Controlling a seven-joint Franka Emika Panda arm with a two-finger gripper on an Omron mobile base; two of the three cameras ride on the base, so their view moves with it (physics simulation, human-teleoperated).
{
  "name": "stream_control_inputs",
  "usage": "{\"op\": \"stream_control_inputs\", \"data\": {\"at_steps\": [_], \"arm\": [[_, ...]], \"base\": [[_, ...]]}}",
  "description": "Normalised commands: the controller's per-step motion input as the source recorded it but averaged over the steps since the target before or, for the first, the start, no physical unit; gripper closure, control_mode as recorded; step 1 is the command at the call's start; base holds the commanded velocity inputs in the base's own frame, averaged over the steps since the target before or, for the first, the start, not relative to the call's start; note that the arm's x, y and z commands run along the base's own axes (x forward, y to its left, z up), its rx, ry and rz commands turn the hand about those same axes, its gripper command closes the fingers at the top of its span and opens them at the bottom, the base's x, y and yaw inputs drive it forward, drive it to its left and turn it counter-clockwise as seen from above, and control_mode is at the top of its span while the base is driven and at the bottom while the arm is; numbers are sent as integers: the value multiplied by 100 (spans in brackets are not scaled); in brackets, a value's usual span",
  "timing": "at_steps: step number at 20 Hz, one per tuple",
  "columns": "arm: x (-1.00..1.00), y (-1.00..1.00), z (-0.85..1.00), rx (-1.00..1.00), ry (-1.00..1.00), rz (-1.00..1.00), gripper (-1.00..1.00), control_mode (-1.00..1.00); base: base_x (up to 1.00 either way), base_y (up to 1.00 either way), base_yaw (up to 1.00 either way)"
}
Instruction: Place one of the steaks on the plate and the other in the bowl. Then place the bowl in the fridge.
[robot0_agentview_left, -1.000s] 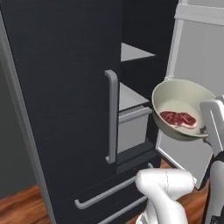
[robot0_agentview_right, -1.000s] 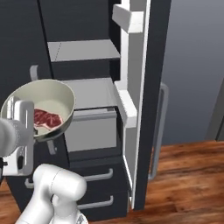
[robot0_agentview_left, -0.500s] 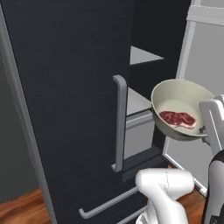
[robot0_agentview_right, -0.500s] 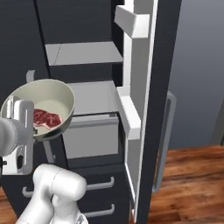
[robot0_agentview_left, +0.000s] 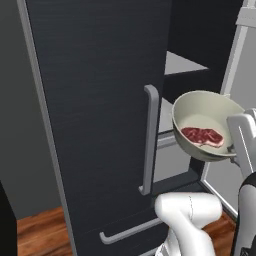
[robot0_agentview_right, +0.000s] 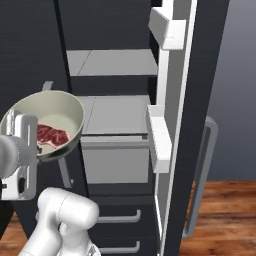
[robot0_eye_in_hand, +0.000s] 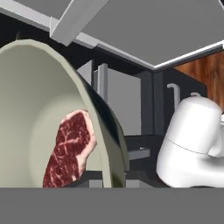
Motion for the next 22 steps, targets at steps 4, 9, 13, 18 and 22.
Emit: {"op": "stream_control_inputs", "data": {"at_steps": [4, 9, 13, 18, 22], "arm": [[39, -12, 6, -2, 0, 1, 100, -100], [39, -11, 10, -3, 0, 0, 100, -100], [85, 0, 16, -2, 0, 0, 100, -100], [83, -33, 17, 0, 0, 2, 100, -100], [84, -17, 3, -1, 0, 1, 100, -100]], "base": [[0, 0, 0], [0, 0, 0], [0, 0, 0], [0, 0, 0], [0, 0, 0]]}}
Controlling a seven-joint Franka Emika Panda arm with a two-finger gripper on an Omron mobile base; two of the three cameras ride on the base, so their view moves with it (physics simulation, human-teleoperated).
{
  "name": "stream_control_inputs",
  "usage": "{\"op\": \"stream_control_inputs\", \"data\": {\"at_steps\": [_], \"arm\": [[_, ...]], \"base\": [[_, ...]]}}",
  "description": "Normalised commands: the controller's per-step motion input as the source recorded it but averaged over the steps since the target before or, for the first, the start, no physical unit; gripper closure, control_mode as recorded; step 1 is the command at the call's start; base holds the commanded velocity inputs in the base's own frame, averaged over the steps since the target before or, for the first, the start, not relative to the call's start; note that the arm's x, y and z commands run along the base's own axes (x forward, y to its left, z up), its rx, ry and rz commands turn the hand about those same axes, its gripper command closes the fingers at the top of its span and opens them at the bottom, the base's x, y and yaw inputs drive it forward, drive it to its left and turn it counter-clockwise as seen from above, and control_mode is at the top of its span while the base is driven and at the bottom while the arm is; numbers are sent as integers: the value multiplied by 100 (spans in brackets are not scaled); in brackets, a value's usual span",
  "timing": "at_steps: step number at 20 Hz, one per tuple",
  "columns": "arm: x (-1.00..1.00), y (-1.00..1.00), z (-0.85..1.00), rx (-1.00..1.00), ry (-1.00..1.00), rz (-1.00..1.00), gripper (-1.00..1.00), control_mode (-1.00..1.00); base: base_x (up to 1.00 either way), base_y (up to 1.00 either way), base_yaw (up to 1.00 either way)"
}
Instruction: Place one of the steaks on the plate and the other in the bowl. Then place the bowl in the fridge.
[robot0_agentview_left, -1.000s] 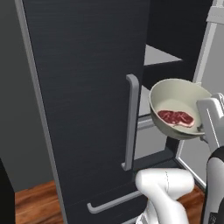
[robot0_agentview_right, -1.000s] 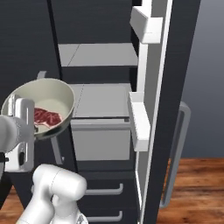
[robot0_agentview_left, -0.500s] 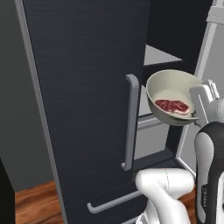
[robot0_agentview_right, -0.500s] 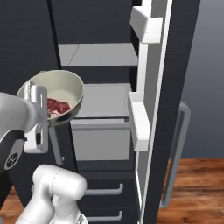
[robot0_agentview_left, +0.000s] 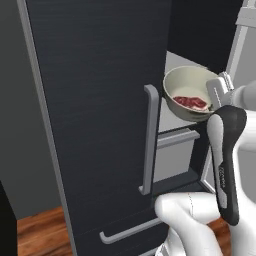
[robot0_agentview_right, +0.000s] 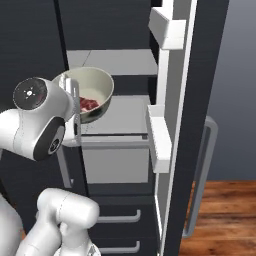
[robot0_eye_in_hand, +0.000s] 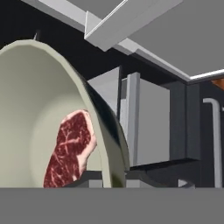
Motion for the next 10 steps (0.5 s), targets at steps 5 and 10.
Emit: {"op": "stream_control_inputs", "data": {"at_steps": [5, 10], "arm": [[83, -10, 23, -1, 0, 0, 100, -100], [64, -24, 30, 0, 0, 3, 100, -100]], "base": [[0, 0, 0], [0, 0, 0]]}}
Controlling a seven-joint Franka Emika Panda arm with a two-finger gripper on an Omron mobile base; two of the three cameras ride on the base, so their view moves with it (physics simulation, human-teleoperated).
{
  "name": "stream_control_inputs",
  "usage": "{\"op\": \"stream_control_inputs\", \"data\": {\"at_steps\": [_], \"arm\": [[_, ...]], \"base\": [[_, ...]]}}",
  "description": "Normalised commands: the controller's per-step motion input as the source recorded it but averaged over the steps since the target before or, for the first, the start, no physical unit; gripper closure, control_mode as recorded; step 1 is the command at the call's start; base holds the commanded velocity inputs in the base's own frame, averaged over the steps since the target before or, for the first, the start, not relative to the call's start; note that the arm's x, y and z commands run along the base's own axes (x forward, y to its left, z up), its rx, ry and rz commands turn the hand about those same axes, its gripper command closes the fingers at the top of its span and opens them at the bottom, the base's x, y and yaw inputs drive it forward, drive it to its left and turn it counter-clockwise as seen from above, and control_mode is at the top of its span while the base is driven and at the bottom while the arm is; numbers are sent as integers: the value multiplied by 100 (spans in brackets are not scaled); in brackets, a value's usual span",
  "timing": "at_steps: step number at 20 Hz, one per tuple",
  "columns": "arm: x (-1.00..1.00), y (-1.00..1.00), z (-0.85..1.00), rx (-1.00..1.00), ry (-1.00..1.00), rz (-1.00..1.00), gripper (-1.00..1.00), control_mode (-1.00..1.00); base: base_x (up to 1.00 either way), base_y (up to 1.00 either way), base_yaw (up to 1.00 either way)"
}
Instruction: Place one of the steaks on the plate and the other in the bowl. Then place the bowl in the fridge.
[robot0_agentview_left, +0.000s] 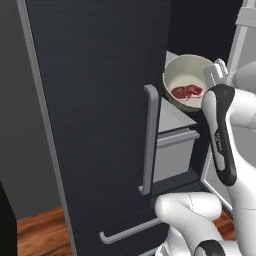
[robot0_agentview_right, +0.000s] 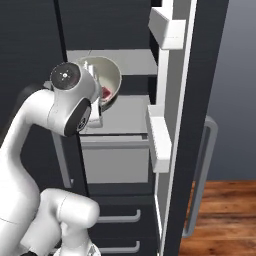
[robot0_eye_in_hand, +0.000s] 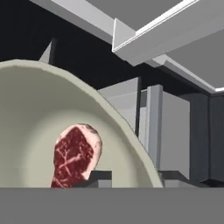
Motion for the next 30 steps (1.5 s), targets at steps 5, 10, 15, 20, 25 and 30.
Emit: {"op": "stream_control_inputs", "data": {"at_steps": [5, 10, 15, 20, 25, 30], "arm": [[53, -21, 19, 0, 2, 4, 100, -100], [-33, 38, -1, -9, -6, 0, 100, -100], [-56, 81, 3, -25, -18, -3, 100, -100], [-11, -14, 30, -5, -5, -3, 100, -100], [-3, -21, 34, 0, 0, 0, 100, -100], [4, -1, 32, -1, 0, 0, 100, -100]], "base": [[0, 0, 0], [0, 0, 0], [0, 0, 0], [0, 0, 0], [0, 0, 0], [0, 0, 0]]}}
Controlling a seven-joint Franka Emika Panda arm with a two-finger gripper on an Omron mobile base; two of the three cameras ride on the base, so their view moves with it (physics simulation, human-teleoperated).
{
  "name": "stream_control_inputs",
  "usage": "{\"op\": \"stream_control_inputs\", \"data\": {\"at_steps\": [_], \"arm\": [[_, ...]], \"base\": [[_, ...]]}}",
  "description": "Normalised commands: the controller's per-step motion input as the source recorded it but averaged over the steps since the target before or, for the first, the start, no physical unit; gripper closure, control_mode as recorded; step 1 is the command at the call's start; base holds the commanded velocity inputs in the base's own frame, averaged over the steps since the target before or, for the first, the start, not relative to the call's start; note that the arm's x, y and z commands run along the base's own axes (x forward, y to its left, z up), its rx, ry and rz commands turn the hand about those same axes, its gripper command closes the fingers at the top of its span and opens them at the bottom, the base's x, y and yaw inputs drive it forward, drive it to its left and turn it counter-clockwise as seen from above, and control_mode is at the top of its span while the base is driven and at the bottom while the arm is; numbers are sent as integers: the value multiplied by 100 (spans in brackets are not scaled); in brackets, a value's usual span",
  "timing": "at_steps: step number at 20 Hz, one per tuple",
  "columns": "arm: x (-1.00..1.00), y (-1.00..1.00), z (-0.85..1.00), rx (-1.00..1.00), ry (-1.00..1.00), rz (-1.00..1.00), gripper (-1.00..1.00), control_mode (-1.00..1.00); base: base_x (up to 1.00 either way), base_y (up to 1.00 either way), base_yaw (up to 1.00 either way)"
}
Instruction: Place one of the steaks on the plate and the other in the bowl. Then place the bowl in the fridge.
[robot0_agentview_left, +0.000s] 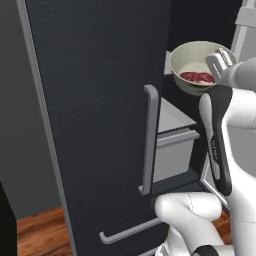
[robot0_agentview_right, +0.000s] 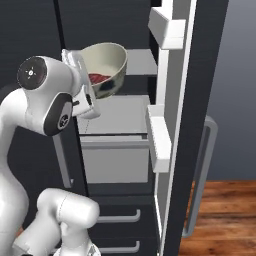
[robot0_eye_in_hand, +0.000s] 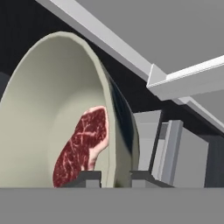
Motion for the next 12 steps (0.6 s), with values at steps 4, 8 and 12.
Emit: {"op": "stream_control_inputs", "data": {"at_steps": [4, 8, 12], "arm": [[33, 0, 27, 0, 0, 0, 100, -100], [23, -30, 4, 3, 0, 3, 100, -100], [48, -22, 0, 9, 0, 12, 100, -100]], "base": [[0, 0, 0], [0, 0, 0], [0, 0, 0]]}}
